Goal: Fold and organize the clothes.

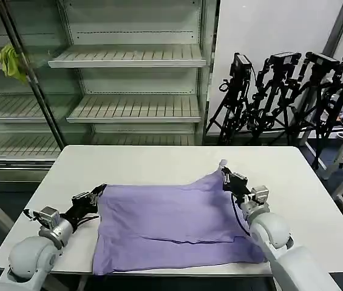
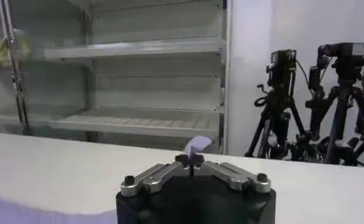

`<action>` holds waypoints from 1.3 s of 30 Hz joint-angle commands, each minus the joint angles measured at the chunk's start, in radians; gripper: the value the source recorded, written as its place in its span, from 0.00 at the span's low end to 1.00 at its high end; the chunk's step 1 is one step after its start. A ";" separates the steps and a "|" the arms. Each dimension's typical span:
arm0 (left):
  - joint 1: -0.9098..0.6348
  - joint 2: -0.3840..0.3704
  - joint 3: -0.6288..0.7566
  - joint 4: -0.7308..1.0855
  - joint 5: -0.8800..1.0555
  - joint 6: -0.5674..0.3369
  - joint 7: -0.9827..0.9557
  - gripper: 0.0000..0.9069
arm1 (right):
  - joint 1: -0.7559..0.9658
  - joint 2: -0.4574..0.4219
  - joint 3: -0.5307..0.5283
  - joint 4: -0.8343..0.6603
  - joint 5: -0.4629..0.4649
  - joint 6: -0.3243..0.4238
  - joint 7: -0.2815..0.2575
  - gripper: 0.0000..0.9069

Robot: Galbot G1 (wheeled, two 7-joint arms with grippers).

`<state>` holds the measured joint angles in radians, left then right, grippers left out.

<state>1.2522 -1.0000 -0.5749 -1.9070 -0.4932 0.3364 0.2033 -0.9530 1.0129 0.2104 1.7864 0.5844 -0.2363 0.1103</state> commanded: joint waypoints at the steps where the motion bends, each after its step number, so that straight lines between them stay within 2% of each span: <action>1: 0.086 0.003 -0.031 -0.114 -0.008 0.003 -0.004 0.00 | -0.099 -0.044 0.042 0.111 0.008 0.002 0.001 0.00; 7: 0.164 0.017 -0.077 -0.169 -0.017 0.006 -0.003 0.00 | -0.162 -0.103 0.093 0.180 0.030 0.005 0.010 0.00; 14: 0.261 0.038 -0.143 -0.230 -0.024 0.010 0.001 0.00 | -0.204 -0.184 0.139 0.279 0.069 -0.009 0.058 0.00; 20: 0.318 0.029 -0.163 -0.266 -0.019 0.012 -0.001 0.00 | -0.262 -0.248 0.174 0.327 0.088 -0.032 0.074 0.00; 39: 0.470 0.007 -0.178 -0.301 0.055 0.008 0.007 0.01 | -0.481 -0.269 0.170 0.362 -0.036 -0.033 0.073 0.00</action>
<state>1.6565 -0.9911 -0.7445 -2.1941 -0.4582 0.3461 0.2084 -1.3609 0.7590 0.3719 2.1259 0.5764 -0.2672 0.1788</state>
